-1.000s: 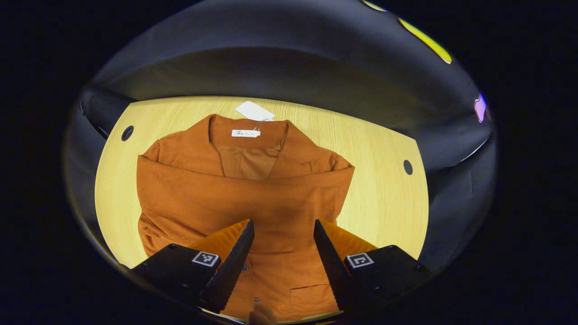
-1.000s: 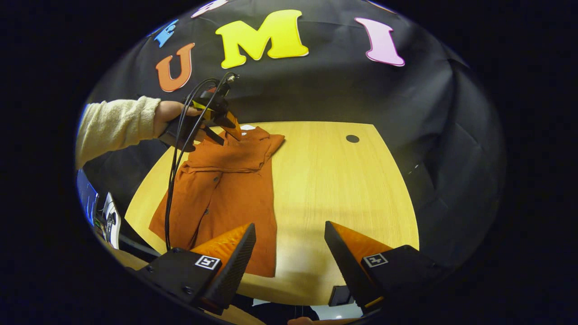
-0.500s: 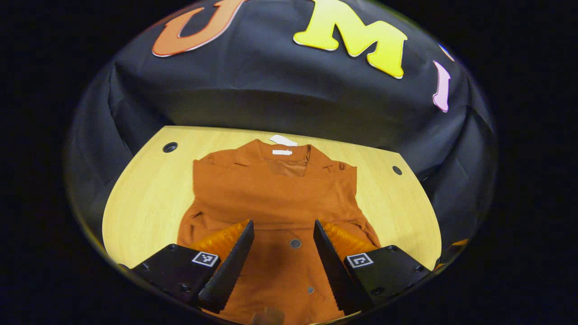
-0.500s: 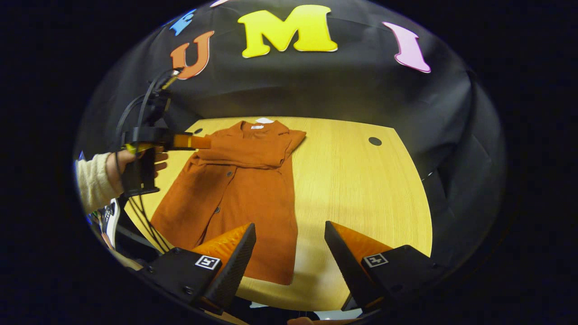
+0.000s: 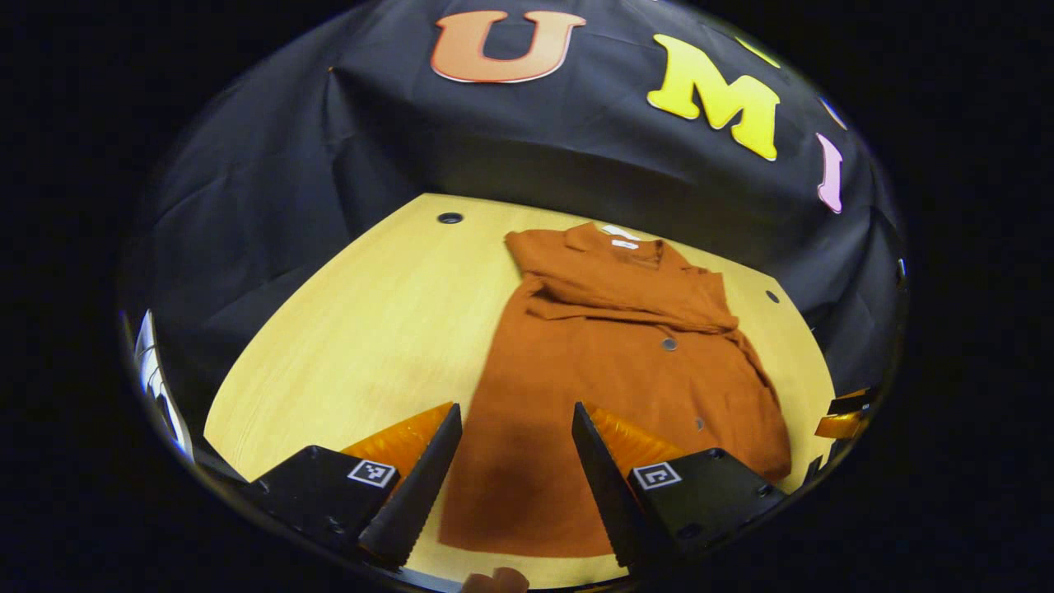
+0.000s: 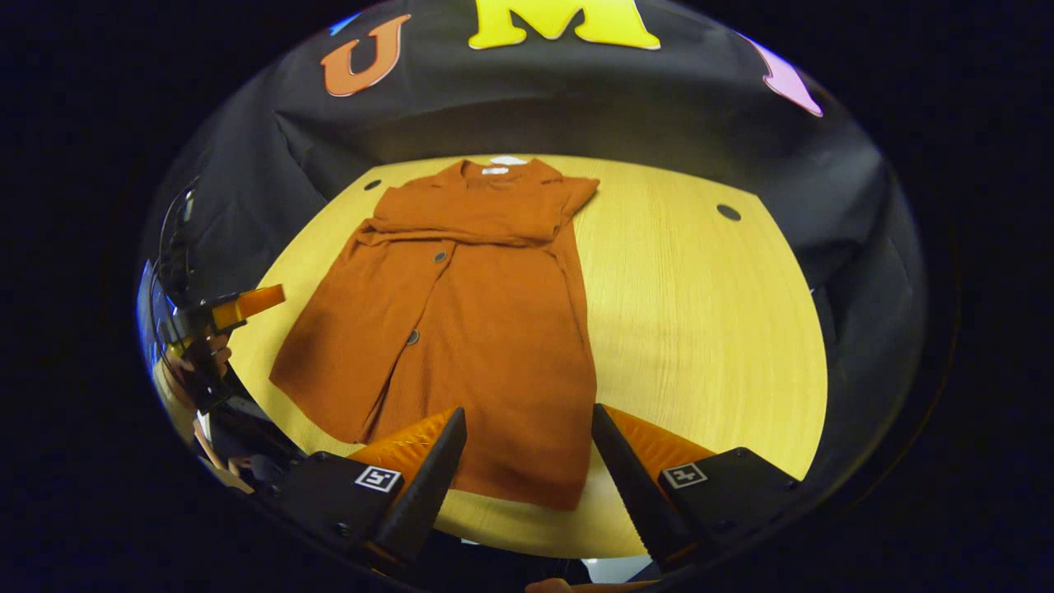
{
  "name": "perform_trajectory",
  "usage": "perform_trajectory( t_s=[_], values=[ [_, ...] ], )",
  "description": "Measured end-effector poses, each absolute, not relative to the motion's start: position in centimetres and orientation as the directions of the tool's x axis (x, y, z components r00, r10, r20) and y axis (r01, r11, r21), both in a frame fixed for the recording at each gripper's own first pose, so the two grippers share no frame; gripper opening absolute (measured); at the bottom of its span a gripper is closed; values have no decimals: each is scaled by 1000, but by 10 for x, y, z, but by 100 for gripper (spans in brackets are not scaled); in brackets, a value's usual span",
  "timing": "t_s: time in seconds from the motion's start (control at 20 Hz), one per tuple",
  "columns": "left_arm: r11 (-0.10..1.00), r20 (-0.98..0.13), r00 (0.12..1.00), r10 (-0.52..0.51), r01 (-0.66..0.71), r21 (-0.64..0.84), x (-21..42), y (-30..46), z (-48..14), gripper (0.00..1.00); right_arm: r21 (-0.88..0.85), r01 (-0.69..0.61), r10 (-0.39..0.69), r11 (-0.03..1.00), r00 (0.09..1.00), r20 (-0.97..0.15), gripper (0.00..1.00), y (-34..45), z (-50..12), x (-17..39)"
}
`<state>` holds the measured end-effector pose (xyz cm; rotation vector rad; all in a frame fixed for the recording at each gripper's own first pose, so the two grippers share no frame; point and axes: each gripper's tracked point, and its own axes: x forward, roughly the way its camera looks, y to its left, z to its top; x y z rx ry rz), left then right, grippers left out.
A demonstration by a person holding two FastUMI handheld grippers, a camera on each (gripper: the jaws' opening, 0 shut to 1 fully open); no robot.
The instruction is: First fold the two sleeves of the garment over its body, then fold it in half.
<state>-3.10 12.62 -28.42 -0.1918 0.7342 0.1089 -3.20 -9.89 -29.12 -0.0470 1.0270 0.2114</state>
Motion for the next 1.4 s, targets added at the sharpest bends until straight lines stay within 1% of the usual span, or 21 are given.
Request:
perform_trajectory(
  t_s=[0.05, 0.15, 0.2, 0.3, 0.4, 0.5, 0.55, 0.6, 0.65, 0.7, 0.75, 0.8, 0.85, 0.95, 1.0, 1.05, 1.1, 1.2, 1.35, 1.4],
  values=[
    [972, -699, 715, 20, -178, -154, -42, 135, -293, 89, 63, -176, 142, 982, 480, -866, 99, -101, -299, -32],
    [959, -754, 655, -50, -179, -219, -57, 142, -315, 89, 68, -145, 128, 987, 459, -879, 99, -108, -311, -29],
    [949, -783, 612, -112, -169, -267, -66, 142, -326, 89, 68, -133, 121, 989, 445, -887, 99, -114, -318, -31],
    [916, -821, 514, -248, -153, -372, -86, 136, -336, 89, 98, -130, 142, 987, 385, -912, 99, -123, -328, -40],
    [867, -820, 421, -387, -135, -479, -96, 127, -339, 89, 223, -195, 269, 955, 259, -928, 98, -116, -335, -62],
    [768, -750, 324, -576, -99, -632, -109, 110, -326, 89, 290, -231, 325, 929, 130, -937, 94, -125, -345, -85],
    [737, -718, 289, -633, -58, -673, -116, 106, -320, 89, 327, -218, 348, 920, 66, -935, 94, -129, -350, -95],
    [729, -710, 250, -658, -24, -684, -120, 108, -322, 89, 363, -187, 373, 913, 21, -928, 98, -131, -355, -98],
    [717, -705, 199, -681, -13, -697, -126, 111, -325, 89, 386, -163, 390, 908, -9, -921, 98, -133, -359, -100],
    [719, -711, 170, -682, -18, -695, -125, 115, -332, 89, 420, -133, 420, 898, -34, -907, 98, -135, -360, -101],
    [706, -703, 138, -697, -36, -707, -129, 119, -335, 89, 440, -101, 439, 892, -39, -898, 98, -135, -360, -97],
    [683, -686, 116, -719, -65, -727, -132, 121, -334, 100, 481, -65, 480, 874, -41, -876, 94, -132, -356, -93],
    [660, -667, 108, -737, -98, -745, -131, 119, -336, 87, 513, -36, 513, 857, -31, -858, 97, -132, -355, -87],
    [613, -632, 115, -766, -164, -773, -129, 122, -333, 83, 572, 39, 573, 820, -38, -819, 97, -127, -355, -76],
    [617, -637, 113, -763, -166, -769, -130, 121, -340, 81, 593, 70, 597, 802, -49, -801, 96, -125, -355, -78],
    [611, -630, 124, -767, -160, -775, -129, 122, -336, 79, 617, 88, 622, 782, -64, -780, 94, -120, -354, -81],
    [616, -631, 123, -766, -140, -775, -130, 122, -336, 77, 631, 96, 638, 769, -81, -765, 94, -117, -354, -83],
    [632, -641, 121, -758, -106, -767, -133, 122, -339, 77, 647, 113, 656, 754, -92, -749, 94, -107, -356, -79],
    [671, -677, 114, -727, -94, -736, -131, 120, -342, 77, 670, 118, 680, 733, -90, -728, 93, -96, -360, -76],
    [690, -694, 113, -711, -77, -720, -132, 121, -342, 77, 675, 130, 687, 726, -85, -722, 90, -95, -363, -72]
  ],
)
